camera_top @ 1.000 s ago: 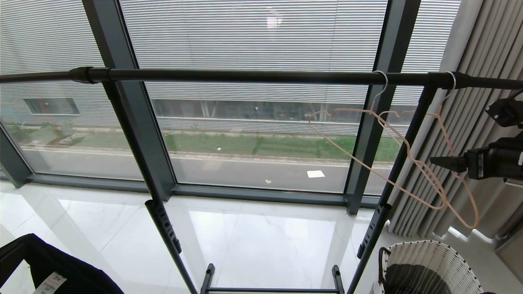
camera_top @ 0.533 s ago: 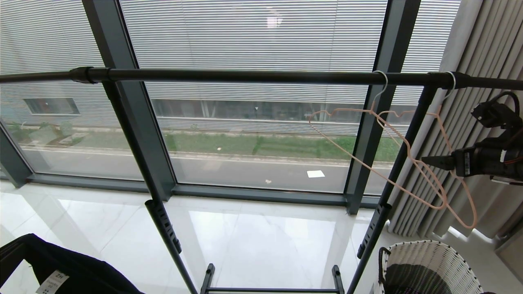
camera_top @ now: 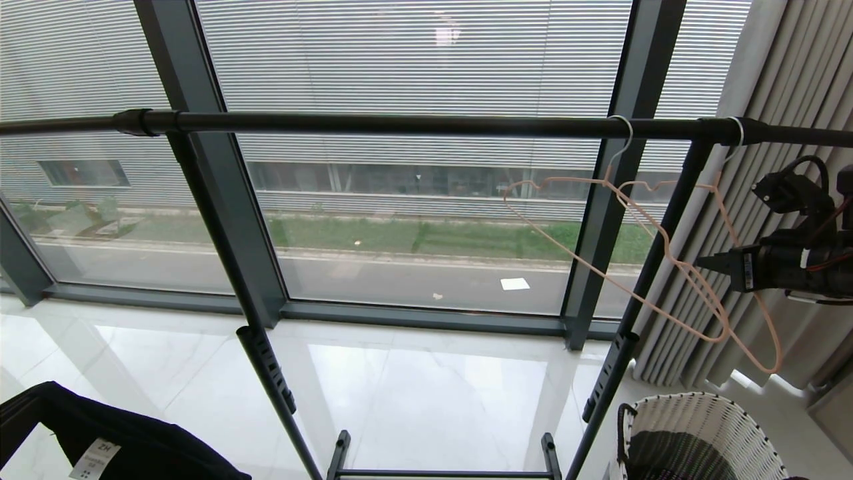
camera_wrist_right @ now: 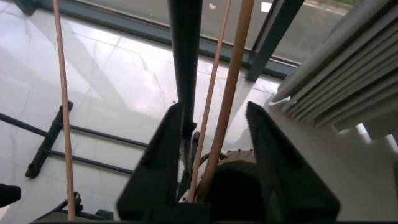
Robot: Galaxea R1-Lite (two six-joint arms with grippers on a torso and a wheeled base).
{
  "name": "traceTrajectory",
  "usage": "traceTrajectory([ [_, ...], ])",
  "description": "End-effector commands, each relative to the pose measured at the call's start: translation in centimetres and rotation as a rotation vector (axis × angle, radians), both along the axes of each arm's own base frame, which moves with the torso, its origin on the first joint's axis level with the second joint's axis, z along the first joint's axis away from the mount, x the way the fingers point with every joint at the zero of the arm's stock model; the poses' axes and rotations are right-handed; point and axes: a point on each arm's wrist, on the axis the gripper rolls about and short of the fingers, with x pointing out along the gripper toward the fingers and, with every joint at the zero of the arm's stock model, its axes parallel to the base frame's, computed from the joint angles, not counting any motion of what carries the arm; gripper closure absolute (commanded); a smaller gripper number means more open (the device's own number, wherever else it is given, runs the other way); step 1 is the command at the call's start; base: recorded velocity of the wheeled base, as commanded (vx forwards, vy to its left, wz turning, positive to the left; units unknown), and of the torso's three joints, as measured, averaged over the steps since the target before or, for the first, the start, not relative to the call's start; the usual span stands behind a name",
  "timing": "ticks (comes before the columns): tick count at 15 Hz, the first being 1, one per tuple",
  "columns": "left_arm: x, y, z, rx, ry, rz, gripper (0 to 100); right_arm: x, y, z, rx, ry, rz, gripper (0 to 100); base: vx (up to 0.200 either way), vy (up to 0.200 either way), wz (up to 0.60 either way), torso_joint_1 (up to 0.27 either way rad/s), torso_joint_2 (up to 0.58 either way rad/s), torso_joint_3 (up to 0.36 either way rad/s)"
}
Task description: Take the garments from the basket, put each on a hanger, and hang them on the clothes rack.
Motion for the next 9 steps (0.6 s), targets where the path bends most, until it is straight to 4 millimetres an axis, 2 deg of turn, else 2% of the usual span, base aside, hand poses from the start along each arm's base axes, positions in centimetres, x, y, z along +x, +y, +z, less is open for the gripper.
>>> traceTrajectory([
  [1,0.0,0.0,0.0,0.000,0.003,0.000,100,-0.1,0.1,0.0,0.000,-0.002,0.005,100,0.000,0.000,0.00,0.000,0.00,0.000],
  [4,0.0,0.0,0.0,0.000,0.002,0.000,100,-0.2,0.2,0.2,0.001,-0.007,0.006,100,0.000,0.000,0.00,0.000,0.00,0.000],
  [9,0.0,0.0,-0.1,0.000,0.003,0.000,100,-1.6,0.2,1.6,0.055,-0.044,-0.020,100,0.000,0.000,0.00,0.000,0.00,0.000],
])
